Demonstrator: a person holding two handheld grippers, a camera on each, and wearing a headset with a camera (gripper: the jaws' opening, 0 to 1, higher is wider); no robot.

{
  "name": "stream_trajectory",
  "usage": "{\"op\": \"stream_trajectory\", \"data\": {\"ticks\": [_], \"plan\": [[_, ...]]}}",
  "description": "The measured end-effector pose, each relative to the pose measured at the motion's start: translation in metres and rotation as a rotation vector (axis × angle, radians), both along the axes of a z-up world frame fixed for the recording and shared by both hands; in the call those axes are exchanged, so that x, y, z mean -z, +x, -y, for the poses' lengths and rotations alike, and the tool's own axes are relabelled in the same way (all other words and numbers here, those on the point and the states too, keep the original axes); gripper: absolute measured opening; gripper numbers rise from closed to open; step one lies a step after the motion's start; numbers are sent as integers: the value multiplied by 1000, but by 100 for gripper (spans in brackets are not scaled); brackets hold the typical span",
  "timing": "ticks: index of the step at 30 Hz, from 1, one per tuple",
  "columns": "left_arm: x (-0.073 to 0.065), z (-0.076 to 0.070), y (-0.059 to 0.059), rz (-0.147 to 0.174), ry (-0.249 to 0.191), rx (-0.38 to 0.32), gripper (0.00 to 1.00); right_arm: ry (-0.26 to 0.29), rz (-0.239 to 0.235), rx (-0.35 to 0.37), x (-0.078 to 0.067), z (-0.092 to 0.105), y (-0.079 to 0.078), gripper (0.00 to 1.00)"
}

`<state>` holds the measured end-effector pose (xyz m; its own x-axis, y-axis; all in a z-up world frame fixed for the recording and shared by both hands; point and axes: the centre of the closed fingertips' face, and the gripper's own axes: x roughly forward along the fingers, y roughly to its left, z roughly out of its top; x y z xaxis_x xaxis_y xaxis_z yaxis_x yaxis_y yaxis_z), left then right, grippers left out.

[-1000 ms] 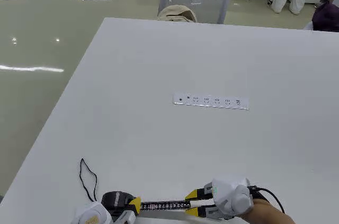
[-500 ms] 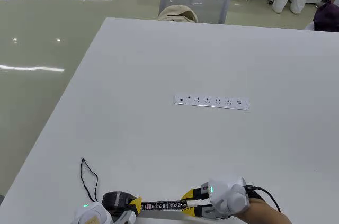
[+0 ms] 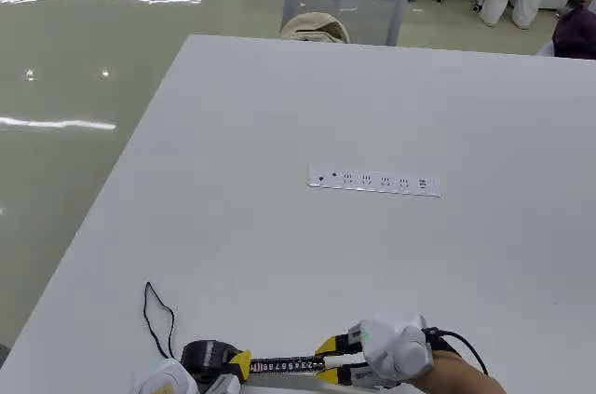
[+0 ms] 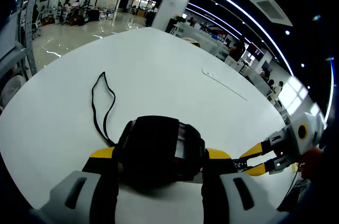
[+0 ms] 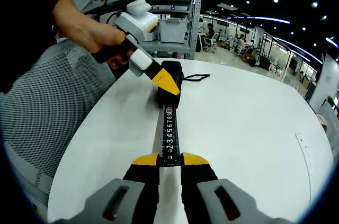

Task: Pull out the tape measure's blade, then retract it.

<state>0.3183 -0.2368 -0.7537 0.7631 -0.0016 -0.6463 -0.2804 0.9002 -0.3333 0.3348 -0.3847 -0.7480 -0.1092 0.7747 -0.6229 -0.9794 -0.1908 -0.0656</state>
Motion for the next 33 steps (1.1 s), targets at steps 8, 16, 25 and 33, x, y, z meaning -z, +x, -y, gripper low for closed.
{"op": "stream_trajectory", "data": {"ticks": [8, 16, 25, 33], "plan": [[0, 0, 0, 1, -1, 3, 60, -1, -3, -4, 0, -4, -1, 13], [0, 0, 0, 1, -5, 3, 60, -1, -4, -5, 1, -8, -2, 13], [-1, 0, 0, 2, -10, -1, 60, -1, -6, -10, 1, -13, -2, 13], [-1, -1, 0, 2, -9, 2, 60, 0, -13, -11, 2, -19, -4, 13]]}}
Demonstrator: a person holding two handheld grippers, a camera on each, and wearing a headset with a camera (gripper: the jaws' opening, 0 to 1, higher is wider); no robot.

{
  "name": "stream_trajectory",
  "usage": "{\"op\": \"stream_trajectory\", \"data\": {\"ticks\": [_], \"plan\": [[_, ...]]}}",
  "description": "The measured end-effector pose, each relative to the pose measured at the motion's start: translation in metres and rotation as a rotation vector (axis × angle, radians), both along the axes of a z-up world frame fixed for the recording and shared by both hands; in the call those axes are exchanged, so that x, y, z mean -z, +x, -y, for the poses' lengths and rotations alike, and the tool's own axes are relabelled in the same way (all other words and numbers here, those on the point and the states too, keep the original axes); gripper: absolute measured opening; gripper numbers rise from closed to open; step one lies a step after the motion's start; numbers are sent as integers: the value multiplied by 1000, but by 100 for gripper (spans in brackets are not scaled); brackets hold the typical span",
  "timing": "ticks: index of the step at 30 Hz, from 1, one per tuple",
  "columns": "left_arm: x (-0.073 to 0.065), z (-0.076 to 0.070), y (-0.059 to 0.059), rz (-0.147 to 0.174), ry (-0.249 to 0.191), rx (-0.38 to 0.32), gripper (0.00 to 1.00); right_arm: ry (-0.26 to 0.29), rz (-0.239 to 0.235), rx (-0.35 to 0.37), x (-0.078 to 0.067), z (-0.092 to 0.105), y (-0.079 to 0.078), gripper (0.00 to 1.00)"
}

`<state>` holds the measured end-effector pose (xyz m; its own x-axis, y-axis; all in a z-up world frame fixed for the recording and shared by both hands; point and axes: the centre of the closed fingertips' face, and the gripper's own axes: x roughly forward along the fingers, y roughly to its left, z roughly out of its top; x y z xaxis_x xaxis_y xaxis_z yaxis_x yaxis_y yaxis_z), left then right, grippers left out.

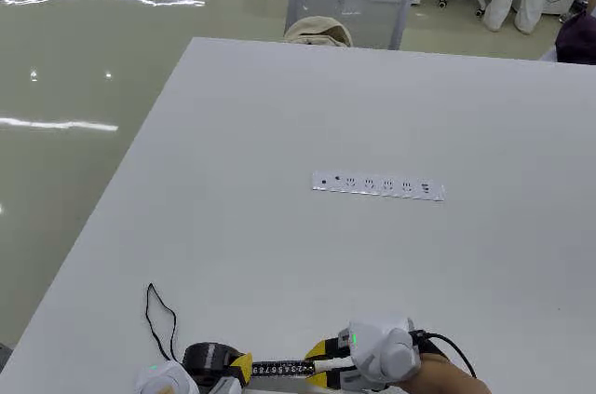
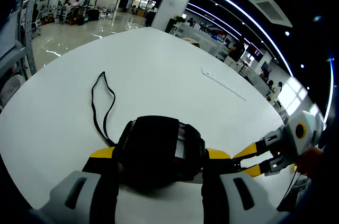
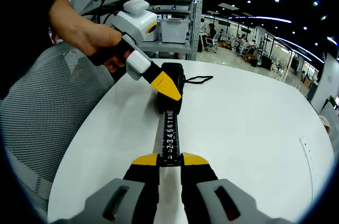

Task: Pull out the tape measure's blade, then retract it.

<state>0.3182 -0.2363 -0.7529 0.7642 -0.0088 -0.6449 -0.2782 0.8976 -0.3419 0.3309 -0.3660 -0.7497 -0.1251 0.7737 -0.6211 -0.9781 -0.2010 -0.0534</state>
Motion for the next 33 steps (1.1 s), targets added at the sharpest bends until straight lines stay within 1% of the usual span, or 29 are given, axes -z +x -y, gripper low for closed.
{"op": "stream_trajectory", "data": {"ticks": [18, 25, 33], "plan": [[-2, 0, 0, 0, -5, 2, 60, 6, -13, -4, 1, -12, -3, 13], [0, -1, 0, 0, -6, 1, 60, 8, -16, -3, 2, -16, -4, 13], [0, 0, 0, -1, -5, 3, 60, 7, -19, -5, 5, -21, -4, 13]]}}
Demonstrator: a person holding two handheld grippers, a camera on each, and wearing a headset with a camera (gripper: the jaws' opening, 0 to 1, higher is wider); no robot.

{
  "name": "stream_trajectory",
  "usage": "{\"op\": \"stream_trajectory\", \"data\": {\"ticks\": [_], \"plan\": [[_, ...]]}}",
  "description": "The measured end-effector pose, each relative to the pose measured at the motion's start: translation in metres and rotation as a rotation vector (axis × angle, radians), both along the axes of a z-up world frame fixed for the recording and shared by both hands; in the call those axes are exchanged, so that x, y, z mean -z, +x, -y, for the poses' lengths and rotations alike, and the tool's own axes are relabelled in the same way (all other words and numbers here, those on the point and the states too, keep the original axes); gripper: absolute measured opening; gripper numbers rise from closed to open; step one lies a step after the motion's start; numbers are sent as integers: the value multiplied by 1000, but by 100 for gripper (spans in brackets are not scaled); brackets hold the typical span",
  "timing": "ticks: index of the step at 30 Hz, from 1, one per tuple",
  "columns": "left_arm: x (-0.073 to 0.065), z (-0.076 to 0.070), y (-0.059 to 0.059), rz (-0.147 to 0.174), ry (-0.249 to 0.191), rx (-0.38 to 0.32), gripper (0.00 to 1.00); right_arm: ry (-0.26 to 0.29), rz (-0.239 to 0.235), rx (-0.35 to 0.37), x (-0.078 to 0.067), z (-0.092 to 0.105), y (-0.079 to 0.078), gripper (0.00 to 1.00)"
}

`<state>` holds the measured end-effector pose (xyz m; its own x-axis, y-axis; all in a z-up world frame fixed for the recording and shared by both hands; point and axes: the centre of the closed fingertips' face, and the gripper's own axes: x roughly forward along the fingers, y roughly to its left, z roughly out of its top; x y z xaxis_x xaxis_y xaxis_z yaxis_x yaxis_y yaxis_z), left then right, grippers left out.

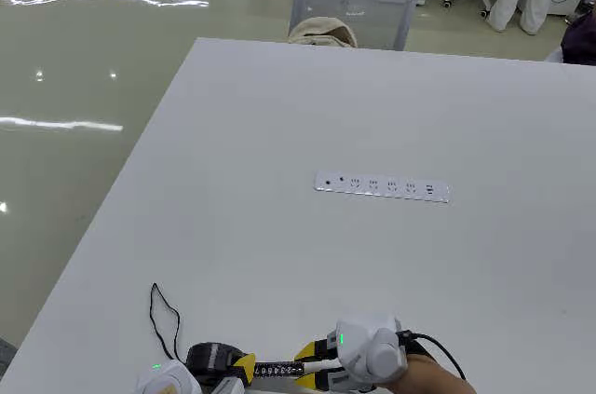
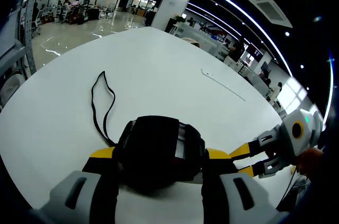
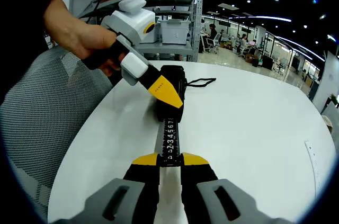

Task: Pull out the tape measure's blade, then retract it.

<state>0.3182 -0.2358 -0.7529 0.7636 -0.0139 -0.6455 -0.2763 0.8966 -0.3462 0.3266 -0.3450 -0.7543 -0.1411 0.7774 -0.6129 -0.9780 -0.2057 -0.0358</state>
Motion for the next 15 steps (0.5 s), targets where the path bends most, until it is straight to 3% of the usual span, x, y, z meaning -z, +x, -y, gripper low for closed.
{"op": "stream_trajectory", "data": {"ticks": [15], "plan": [[0, 0, 0, -4, -6, 2, 60, 2, -4, -5, 0, -13, -3, 13]]}}
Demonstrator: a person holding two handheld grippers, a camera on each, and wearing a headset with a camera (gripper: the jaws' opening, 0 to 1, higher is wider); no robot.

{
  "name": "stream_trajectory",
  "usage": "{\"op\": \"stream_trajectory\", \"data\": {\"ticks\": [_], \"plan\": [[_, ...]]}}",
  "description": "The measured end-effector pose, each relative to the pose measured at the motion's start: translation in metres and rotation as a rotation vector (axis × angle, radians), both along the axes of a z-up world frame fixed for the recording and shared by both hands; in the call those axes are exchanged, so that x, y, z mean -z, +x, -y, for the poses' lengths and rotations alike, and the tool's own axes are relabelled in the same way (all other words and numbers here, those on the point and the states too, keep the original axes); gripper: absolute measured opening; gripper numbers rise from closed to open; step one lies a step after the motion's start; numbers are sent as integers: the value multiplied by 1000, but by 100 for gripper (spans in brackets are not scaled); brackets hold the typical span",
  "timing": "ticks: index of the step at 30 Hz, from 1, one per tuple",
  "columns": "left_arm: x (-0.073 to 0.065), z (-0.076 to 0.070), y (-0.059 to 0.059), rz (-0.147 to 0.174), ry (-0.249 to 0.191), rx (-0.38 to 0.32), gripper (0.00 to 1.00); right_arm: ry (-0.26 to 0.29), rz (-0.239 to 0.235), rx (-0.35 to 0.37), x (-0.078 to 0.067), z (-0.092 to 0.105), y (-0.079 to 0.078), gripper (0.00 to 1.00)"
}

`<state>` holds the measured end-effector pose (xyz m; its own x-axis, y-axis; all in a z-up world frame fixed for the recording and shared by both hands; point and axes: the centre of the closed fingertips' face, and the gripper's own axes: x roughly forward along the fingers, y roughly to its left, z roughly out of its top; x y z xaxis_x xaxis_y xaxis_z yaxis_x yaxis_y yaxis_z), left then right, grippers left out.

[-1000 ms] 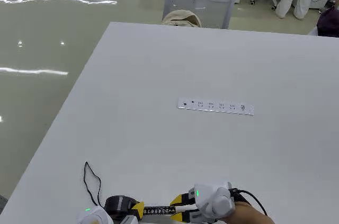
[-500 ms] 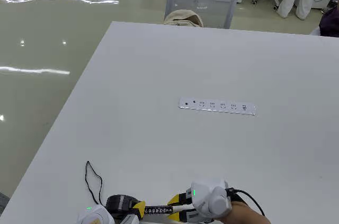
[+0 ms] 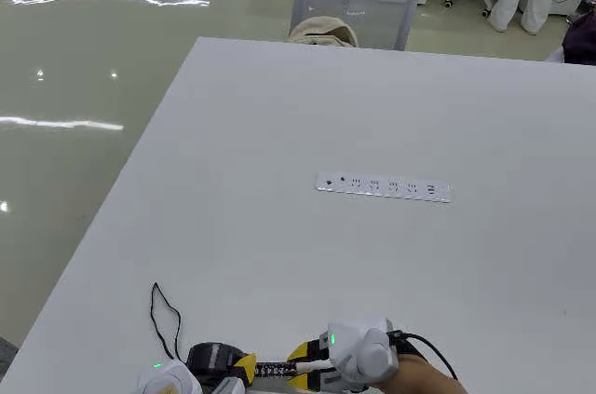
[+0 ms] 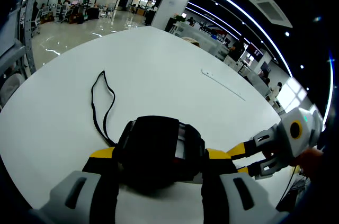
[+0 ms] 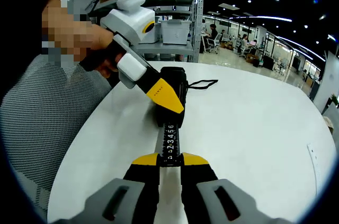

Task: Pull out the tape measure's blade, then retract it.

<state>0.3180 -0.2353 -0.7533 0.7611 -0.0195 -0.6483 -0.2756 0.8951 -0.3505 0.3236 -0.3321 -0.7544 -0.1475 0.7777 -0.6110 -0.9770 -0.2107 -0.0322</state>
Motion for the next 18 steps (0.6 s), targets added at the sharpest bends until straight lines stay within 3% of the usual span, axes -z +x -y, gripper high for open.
{"op": "stream_trajectory", "data": {"ticks": [18], "plan": [[0, 0, 0, -1, -2, 3, 60, -1, -7, -2, 3, -12, -2, 13]]}}
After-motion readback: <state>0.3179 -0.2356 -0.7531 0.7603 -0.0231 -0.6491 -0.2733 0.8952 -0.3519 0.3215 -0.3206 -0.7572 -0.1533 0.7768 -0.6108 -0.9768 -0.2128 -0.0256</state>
